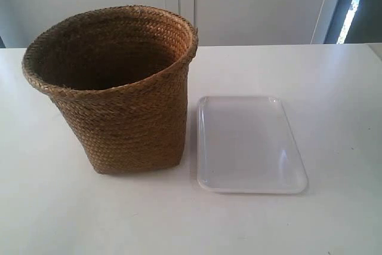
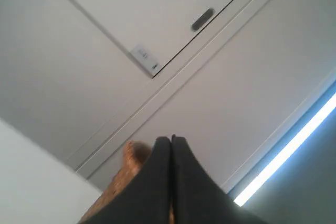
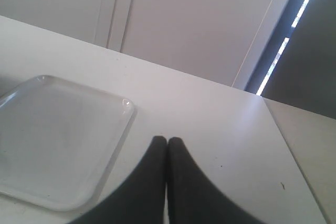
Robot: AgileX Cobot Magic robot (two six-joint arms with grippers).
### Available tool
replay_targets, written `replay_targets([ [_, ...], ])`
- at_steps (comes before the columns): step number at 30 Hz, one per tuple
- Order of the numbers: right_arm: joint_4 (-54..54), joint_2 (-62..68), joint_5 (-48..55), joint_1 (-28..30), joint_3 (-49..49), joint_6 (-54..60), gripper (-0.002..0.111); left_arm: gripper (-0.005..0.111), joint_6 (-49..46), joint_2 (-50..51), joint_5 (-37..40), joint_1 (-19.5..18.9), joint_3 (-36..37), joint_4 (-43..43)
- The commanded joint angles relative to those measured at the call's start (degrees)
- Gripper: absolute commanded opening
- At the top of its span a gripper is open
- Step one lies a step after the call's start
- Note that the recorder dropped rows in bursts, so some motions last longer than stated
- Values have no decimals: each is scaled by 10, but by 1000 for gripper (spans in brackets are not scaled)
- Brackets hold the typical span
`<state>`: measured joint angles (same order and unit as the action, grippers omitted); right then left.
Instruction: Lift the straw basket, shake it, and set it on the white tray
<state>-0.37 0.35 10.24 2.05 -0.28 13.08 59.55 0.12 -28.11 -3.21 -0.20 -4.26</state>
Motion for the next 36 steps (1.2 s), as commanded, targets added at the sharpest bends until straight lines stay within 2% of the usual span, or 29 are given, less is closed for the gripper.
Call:
replay_targets([
  [1,-1,-4,-4,3,3,-3,0,0,169,-1,92,-1,2,-1],
  [5,-1,-4,-4,3,3,-3,0,0,153,-1,71,-1,2,34],
  [7,-1,-4,-4,3,3,-3,0,0,94,2,77,-1,-20,51],
  [9,-1,-4,-4,3,3,-3,0,0,-21,47,137,-1,-104,51],
  [11,-1,-4,-4,3,3,-3,0,0,-259,143,248,-1,-238,36],
  [13,-1,-4,-4,3,3,-3,0,0,-404,245,333,-1,-349,36],
  [17,-1,-4,-4,3,3,-3,0,0,-508,392,446,-1,-482,-7],
  [21,-1,-4,-4,3,3,-3,0,0,-541,520,610,-1,-626,-82],
  [24,-1,-4,-4,3,3,-3,0,0,-568,603,725,-1,-742,-96],
  [27,-1,-4,-4,3,3,-3,0,0,-586,671,792,-1,-824,-91],
  [33,-1,-4,-4,3,3,-13,0,0,-626,772,935,-1,-903,24],
  [36,-1,-4,-4,3,3,-13,0,3,-637,806,951,-1,-912,89],
])
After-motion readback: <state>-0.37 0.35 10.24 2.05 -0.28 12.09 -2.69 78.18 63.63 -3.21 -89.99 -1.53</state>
